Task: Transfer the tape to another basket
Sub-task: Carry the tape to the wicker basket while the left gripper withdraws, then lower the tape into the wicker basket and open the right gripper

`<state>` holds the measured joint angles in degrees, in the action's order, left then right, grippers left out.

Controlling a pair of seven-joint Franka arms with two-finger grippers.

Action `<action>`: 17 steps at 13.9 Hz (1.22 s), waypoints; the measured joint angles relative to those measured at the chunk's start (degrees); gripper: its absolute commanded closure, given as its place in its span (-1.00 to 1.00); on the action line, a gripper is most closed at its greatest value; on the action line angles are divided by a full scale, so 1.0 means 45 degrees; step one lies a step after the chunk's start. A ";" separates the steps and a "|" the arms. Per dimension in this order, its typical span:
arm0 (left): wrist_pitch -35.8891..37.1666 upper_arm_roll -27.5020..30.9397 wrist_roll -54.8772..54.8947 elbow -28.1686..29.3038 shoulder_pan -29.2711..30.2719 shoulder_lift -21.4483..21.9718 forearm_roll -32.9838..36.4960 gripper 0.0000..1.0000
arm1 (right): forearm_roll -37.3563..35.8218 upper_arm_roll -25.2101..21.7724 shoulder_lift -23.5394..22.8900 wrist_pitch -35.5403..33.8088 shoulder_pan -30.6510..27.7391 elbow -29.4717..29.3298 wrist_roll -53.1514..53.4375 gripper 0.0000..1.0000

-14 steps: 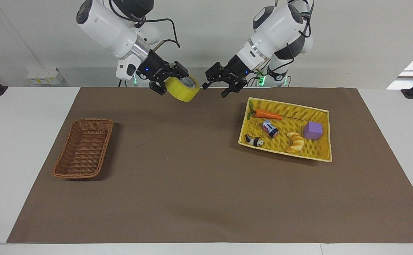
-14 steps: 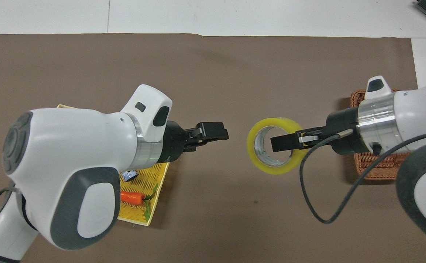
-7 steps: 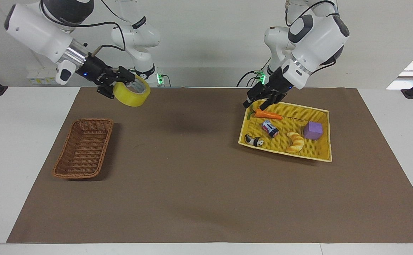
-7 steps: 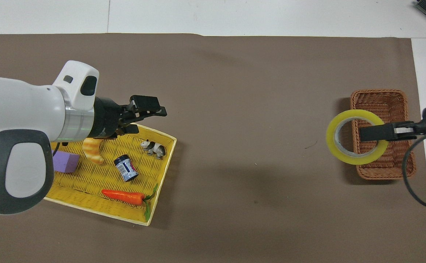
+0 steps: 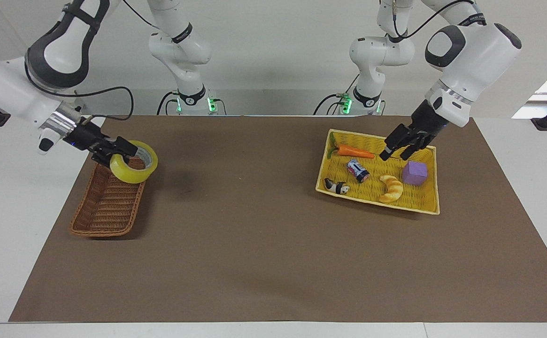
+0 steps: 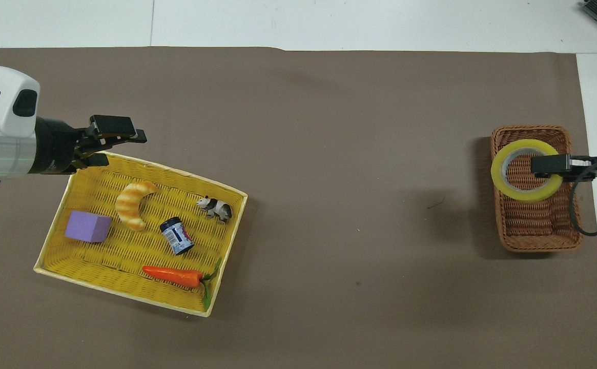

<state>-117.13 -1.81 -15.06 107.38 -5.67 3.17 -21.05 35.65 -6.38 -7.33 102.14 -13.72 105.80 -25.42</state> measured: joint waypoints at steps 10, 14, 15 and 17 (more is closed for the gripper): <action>0.2746 0.0035 0.4069 -0.2208 0.1462 0.0090 0.3858 -1.00 | -0.0745 -0.0011 -0.1896 0.0605 -0.1504 -0.0014 -0.3023 1.00; 0.5108 0.0085 0.4028 -0.2977 0.1753 0.0153 0.4003 -1.00 | -0.0736 0.0000 -0.2507 0.0950 -0.1715 -0.0038 -0.3526 1.00; 0.5401 0.0044 0.3869 -0.2982 0.1750 0.0161 0.4158 -1.00 | -0.0736 0.0015 -0.2517 0.0950 -0.1707 -0.0037 -0.3526 0.93; 0.5759 -0.0021 0.3584 -0.3010 0.1745 0.0215 0.4335 -1.00 | -0.0736 0.0019 -0.2614 0.0950 -0.1711 -0.0036 -0.3561 0.05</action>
<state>-91.21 -1.90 1.07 93.84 2.19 4.14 -1.54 32.34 -6.30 -19.09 106.41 -21.42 105.64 -41.44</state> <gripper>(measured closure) 0.000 0.965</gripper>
